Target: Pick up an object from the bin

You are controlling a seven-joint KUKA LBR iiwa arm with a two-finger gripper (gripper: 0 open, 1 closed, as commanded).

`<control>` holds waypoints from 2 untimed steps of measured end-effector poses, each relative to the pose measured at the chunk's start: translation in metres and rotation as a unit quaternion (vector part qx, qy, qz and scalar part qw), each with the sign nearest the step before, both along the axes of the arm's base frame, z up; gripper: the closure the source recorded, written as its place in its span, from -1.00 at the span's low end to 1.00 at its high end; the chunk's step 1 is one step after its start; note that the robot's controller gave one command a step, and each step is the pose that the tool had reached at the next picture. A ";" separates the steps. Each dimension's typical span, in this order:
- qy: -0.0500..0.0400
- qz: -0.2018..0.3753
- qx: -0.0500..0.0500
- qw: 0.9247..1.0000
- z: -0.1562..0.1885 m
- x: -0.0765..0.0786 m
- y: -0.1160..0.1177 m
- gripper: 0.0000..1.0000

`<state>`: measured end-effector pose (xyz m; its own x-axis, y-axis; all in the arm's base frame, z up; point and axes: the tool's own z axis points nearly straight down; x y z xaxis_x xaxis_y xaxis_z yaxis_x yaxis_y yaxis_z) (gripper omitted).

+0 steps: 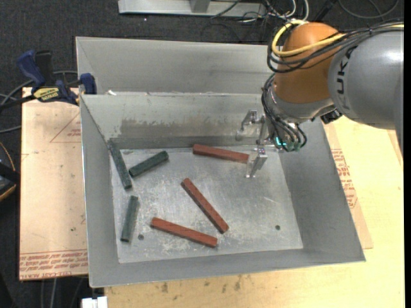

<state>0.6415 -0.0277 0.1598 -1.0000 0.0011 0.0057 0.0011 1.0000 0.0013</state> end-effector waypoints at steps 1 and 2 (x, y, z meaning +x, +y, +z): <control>-0.004 0.000 0.000 1.000 0.005 0.002 0.000 -1.00; -0.006 -0.026 0.000 1.000 -0.066 0.008 0.002 -1.00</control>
Offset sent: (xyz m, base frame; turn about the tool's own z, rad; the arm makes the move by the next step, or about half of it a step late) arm 0.0077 0.0019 -0.0898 0.0674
